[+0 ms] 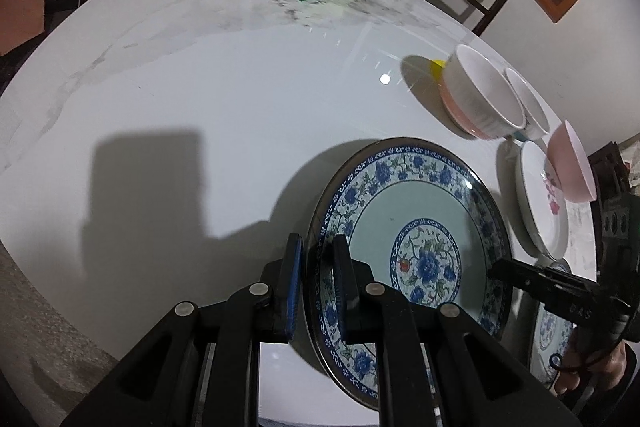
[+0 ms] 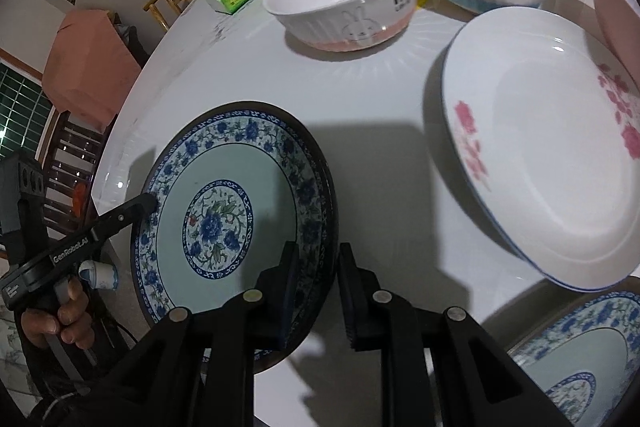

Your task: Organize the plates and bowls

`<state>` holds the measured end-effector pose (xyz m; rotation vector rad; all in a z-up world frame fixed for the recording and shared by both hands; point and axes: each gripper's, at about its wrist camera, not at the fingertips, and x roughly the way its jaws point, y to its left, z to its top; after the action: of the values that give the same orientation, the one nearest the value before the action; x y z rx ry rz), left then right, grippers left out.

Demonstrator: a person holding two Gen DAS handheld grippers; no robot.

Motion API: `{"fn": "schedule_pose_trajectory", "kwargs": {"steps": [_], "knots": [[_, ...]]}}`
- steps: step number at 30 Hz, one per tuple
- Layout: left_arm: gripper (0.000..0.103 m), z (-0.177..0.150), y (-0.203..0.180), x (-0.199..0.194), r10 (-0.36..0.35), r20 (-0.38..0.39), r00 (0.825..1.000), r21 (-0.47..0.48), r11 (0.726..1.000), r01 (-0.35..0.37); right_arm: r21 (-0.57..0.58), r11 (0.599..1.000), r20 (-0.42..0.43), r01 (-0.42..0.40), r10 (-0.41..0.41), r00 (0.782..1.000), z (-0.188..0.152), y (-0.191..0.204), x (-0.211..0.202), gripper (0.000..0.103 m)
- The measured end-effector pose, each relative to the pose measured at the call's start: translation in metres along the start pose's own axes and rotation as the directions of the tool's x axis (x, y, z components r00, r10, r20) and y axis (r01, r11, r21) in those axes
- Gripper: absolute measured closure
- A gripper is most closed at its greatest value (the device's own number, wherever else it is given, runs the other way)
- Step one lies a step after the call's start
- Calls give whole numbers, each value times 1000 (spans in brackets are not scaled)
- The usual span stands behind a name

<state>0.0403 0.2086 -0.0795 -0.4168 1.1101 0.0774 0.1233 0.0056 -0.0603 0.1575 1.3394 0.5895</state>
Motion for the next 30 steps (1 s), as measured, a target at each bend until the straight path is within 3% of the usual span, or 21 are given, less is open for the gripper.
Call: {"fn": "schedule_pose_trajectory", "kwargs": {"steps": [17, 30], "knots": [[89, 2, 17, 10, -22, 4, 1000, -41, 999, 22, -15, 1000, 10, 11, -10, 1000, 5, 15, 4, 81], [69, -2, 24, 4, 34, 24, 999, -81, 996, -32, -27, 998, 31, 48, -47, 998, 4, 16, -2, 79]]}}
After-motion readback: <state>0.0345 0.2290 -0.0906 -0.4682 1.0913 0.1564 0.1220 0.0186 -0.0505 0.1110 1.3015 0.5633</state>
